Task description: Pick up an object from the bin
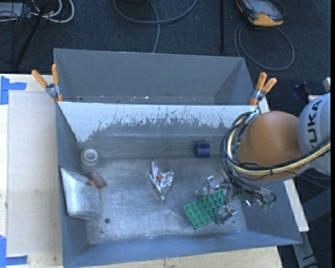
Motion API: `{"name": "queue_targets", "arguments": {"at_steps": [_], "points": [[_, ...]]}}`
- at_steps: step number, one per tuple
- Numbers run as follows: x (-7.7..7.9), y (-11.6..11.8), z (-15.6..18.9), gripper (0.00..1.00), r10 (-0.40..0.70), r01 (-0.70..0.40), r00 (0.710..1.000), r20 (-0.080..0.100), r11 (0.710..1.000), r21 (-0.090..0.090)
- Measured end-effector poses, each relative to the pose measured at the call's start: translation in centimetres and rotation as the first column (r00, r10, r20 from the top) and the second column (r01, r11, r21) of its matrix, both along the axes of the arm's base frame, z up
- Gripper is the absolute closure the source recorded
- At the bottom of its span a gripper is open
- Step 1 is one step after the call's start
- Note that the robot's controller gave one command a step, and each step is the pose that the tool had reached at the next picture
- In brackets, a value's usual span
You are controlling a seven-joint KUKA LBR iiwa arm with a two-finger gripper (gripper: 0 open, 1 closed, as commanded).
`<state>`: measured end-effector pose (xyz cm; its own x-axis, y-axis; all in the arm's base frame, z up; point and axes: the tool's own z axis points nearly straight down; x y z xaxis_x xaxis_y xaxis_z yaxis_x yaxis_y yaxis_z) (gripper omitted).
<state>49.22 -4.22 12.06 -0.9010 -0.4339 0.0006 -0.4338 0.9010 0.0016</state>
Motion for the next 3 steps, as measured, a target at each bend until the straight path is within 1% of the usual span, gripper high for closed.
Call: {"name": "queue_targets", "arguments": {"at_steps": [1, 3], "points": [[0.0, 0.1, 2.3, 1.00, -0.003, 0.003, 1.000, 0.002, 1.000, -0.001], [0.1, 0.2, 3.5, 1.00, -0.009, 0.009, 1.000, 0.001, 1.000, 0.000]]}}
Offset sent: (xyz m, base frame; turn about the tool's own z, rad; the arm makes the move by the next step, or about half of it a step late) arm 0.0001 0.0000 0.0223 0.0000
